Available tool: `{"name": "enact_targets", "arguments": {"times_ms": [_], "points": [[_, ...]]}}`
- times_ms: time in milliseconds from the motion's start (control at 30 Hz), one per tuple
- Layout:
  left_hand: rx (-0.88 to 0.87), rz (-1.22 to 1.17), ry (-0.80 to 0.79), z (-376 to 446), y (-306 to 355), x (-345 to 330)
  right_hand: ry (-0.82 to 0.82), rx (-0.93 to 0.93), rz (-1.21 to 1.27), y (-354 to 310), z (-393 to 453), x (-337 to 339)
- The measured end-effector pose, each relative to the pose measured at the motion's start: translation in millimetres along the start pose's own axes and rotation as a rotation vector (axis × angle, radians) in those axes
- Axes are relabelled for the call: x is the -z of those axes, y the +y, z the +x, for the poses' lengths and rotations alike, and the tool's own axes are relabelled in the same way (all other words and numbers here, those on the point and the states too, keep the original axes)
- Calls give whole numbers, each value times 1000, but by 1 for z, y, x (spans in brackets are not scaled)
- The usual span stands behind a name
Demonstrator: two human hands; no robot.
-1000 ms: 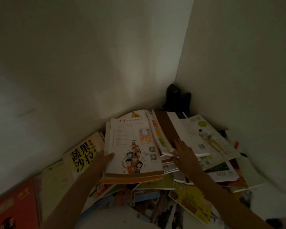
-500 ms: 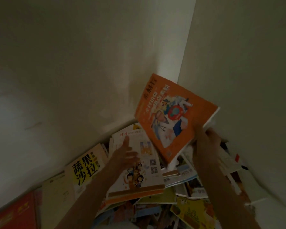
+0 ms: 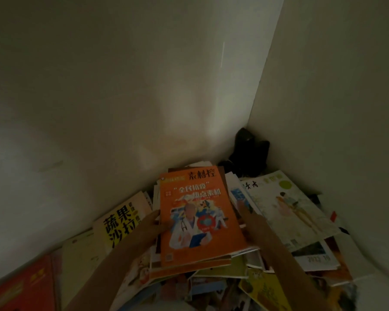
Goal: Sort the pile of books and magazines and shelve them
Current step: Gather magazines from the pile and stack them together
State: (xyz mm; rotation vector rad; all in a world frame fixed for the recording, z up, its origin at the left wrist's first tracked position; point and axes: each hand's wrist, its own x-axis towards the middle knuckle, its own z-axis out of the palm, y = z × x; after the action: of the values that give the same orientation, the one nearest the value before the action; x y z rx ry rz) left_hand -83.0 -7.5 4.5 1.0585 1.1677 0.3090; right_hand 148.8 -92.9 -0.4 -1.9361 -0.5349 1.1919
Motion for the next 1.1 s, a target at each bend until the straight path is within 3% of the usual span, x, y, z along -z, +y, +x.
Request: {"name": "enact_targets", "arguments": {"times_ms": [67, 167, 267, 433, 567, 700, 767, 967, 1100], "points": [[0, 45, -5, 2, 0, 4, 52, 91, -239, -3, 11, -13], [53, 419, 205, 9, 1, 8, 103, 126, -400, 4, 22, -40], [108, 234, 339, 23, -11, 17, 137, 129, -499, 9, 26, -55], [171, -163, 275, 24, -20, 34, 141, 151, -480, 6, 6, -66], [189, -121, 278, 13, -28, 36, -57, 88, -127, 5, -13, -56], [100, -65, 299, 3, -34, 30, 157, 368, -505, 14, -22, -67], [44, -51, 311, -4, -37, 25, 180, 430, -516, 10, -32, -75], [15, -194, 296, -31, -38, 21, -175, 324, -29, -10, -67, -86], [-23, -303, 348, -75, -63, 58, -353, 409, 16, -10, -99, -114]]}}
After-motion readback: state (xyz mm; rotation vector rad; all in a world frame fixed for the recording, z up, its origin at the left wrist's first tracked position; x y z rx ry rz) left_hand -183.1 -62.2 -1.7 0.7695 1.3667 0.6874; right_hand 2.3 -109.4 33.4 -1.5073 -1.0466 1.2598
